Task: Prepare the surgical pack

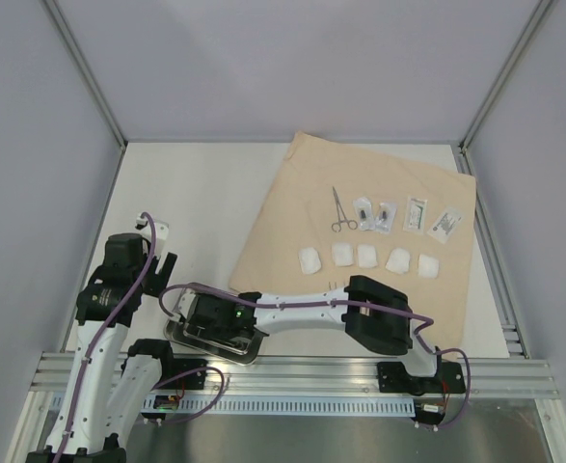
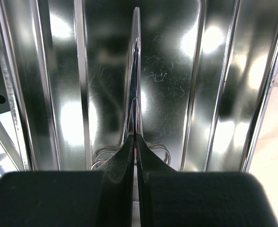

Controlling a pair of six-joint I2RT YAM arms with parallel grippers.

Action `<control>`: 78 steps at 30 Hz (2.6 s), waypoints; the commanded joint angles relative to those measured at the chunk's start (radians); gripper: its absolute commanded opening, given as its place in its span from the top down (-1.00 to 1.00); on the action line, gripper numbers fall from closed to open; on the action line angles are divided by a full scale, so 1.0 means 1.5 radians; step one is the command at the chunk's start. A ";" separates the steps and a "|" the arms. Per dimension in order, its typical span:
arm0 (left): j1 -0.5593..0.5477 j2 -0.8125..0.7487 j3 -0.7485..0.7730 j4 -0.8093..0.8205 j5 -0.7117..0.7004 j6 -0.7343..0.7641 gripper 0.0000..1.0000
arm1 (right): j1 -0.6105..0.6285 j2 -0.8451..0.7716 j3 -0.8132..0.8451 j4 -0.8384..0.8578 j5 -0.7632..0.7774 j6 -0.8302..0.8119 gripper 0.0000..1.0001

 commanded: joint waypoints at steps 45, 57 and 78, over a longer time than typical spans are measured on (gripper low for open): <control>0.006 0.041 0.012 0.029 -0.010 0.004 -1.00 | -0.493 -0.121 0.031 -0.059 -0.018 0.021 0.58; 0.006 0.083 0.013 0.034 -0.024 0.007 -1.00 | -0.703 0.023 0.125 -0.083 -0.073 0.012 0.62; 0.006 0.097 0.012 0.041 -0.015 0.010 -1.00 | -0.714 0.103 0.134 -0.094 -0.047 -0.009 0.63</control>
